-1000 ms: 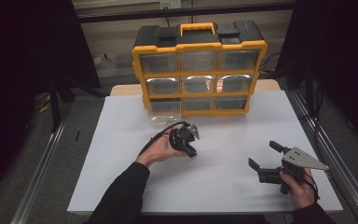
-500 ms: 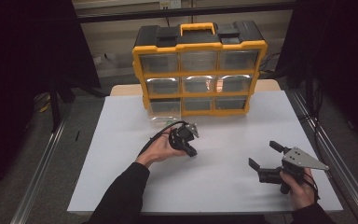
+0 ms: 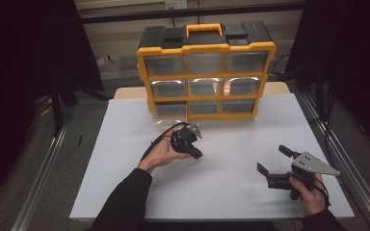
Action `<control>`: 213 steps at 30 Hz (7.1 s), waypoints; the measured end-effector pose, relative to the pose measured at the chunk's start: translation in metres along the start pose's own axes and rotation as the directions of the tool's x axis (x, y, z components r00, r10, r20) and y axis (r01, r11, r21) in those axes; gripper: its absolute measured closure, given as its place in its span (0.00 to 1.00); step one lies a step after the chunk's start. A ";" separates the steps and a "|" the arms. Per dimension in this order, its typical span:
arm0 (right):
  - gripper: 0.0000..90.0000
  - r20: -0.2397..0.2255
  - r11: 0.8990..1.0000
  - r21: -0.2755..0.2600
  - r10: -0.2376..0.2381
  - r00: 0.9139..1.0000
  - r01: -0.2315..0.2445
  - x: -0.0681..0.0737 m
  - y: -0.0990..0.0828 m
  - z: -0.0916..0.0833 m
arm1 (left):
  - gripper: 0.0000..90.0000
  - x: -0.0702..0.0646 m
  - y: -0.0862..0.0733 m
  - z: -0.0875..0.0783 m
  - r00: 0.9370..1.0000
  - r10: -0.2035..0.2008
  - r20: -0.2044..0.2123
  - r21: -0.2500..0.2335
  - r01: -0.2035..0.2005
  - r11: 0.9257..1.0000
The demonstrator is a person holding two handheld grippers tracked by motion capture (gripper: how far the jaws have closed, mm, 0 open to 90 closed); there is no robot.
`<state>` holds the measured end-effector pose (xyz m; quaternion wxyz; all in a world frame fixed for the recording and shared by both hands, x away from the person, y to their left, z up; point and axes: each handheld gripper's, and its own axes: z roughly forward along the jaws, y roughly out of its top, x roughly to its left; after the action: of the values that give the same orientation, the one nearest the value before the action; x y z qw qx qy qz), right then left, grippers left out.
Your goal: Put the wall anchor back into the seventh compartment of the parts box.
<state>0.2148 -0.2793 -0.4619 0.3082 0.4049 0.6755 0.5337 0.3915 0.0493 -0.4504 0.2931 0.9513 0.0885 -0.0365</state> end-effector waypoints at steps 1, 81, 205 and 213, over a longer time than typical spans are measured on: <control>0.01 -0.001 1.000 0.001 0.000 1.000 0.000 0.000 0.000 0.000 | 0.94 0.000 0.000 -0.001 1.000 -0.015 0.009 -0.010 0.016 1.000; 0.01 -0.002 1.000 -0.001 0.001 1.000 -0.001 0.000 0.000 0.000 | 0.94 0.009 -0.031 -0.125 0.971 -0.167 -0.172 -0.375 0.092 0.922; 0.00 -0.011 1.000 0.010 0.002 1.000 -0.002 0.001 -0.001 0.001 | 0.89 0.094 -0.009 -0.098 0.922 -0.239 -0.305 -0.095 0.220 0.971; 0.00 -0.010 1.000 0.010 -0.003 1.000 0.003 0.001 -0.001 0.001 | 0.70 0.082 -0.013 -0.105 0.898 -0.281 -0.338 -0.180 0.232 0.956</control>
<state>0.2149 -0.2778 -0.4628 0.3038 0.4028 0.6802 0.5317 0.4715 0.1308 -0.3812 0.3283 0.8996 0.2677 0.1060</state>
